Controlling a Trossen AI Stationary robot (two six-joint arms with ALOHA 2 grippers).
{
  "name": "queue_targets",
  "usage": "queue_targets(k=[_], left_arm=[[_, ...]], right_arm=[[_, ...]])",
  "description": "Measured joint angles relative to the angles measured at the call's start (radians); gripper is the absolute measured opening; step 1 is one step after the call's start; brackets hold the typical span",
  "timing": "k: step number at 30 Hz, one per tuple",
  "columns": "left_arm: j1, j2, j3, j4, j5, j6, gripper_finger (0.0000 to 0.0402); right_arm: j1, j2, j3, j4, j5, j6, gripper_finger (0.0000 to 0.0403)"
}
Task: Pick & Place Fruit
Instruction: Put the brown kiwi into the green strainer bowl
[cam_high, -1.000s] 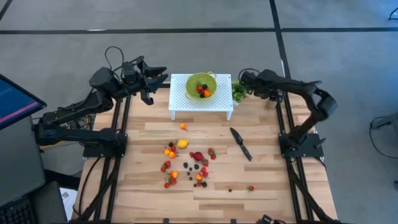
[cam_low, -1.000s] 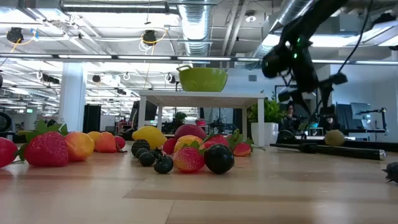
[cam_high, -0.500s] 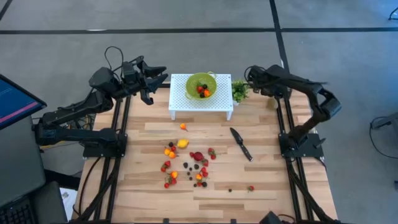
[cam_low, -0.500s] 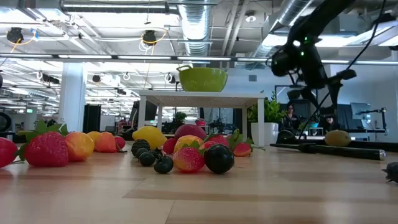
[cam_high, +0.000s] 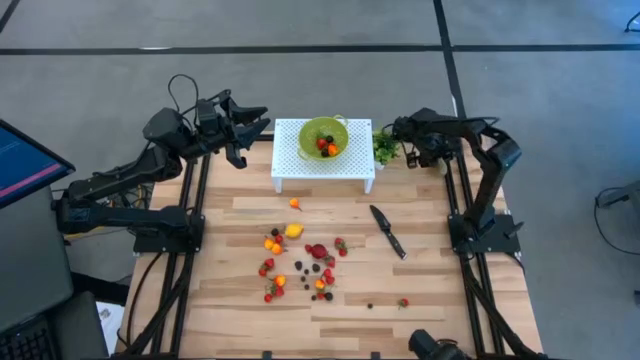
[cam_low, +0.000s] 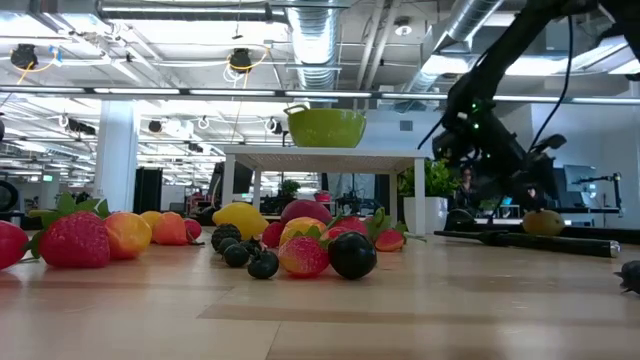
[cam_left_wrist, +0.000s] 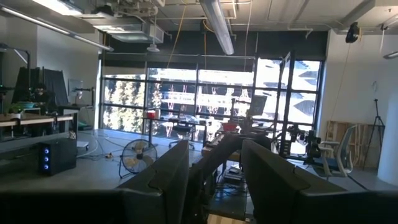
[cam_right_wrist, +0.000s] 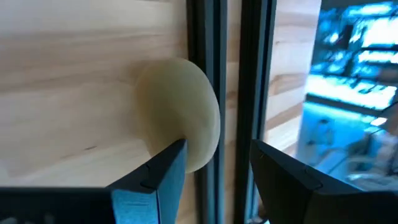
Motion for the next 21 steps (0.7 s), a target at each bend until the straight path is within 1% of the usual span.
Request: queue_targets(k=[2,5,7,9,21], left_arm=[[0.000,0.000,0.000,0.000,0.000,0.000,0.0142],[0.000,0.000,0.000,0.000,0.000,0.000,0.0142],[0.000,0.000,0.000,0.000,0.000,0.000,0.0142],[0.000,0.000,0.000,0.000,0.000,0.000,0.0142],[0.000,0.000,0.000,0.002,0.000,0.000,0.0142]], right_arm=[[0.005,0.017,0.000,-0.001,0.025,-0.027,0.0177],[0.022,0.017,-0.001,0.017,0.031,-0.093,0.0181],[0.026,0.014,-0.003,0.053,0.016,-0.145,0.0185],[0.027,0.013,-0.003,0.049,0.005,-0.188,0.0189],[0.003,0.020,-0.005,0.107,-0.003,-0.291,0.0213]])
